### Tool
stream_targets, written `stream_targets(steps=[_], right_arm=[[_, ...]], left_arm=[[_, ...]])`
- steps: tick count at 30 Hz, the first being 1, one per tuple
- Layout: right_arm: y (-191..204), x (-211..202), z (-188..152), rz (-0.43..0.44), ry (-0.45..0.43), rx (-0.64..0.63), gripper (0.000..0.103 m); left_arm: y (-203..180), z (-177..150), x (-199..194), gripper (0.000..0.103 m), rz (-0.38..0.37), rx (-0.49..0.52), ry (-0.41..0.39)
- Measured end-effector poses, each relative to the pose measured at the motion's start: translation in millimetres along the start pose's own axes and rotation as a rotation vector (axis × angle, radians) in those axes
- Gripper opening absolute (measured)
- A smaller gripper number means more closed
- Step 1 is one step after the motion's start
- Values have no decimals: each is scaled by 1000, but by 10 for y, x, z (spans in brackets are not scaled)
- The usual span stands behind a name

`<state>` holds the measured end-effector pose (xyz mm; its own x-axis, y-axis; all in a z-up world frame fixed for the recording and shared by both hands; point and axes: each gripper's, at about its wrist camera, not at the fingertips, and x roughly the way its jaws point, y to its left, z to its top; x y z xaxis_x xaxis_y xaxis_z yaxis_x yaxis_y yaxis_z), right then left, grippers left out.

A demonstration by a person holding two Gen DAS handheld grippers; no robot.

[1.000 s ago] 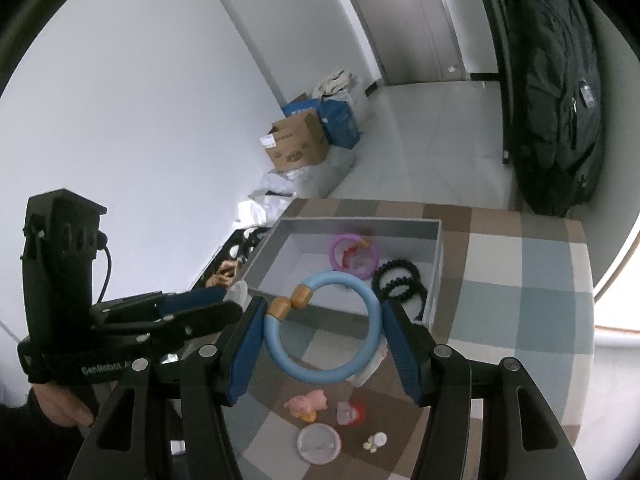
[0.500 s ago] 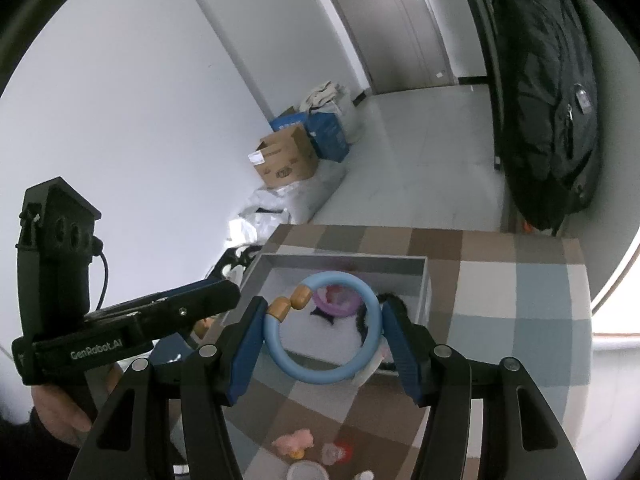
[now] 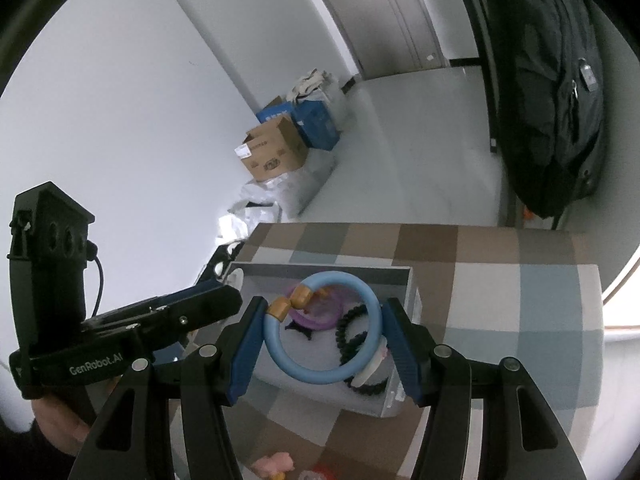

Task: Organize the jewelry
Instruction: 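Carry the badge and blue ring into the grey box and open both tools, then withdraw both open tools from the box back toward the items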

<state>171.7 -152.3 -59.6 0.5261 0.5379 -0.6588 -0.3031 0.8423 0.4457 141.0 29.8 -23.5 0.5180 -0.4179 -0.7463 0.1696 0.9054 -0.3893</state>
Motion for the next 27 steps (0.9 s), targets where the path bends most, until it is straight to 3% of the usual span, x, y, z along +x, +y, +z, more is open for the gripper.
stream_targets(steps=[13, 15, 17, 20, 27], right_arm=[[-87, 55, 13, -5, 21, 54, 60], [-102, 40, 24, -1, 8, 67, 70], [-115, -14, 42, 6, -15, 77, 71], [-133, -127, 63, 3, -58, 88, 78], [-142, -271, 54, -8, -100, 107, 92]], left_arm=[[25, 29, 137, 38, 19, -22, 25], [30, 40, 153, 40, 12, -40, 36], [32, 48, 144, 46, -12, -52, 38], [10, 37, 84, 66, 3, -41, 4], [-6, -11, 67, 66, 52, -23, 5]])
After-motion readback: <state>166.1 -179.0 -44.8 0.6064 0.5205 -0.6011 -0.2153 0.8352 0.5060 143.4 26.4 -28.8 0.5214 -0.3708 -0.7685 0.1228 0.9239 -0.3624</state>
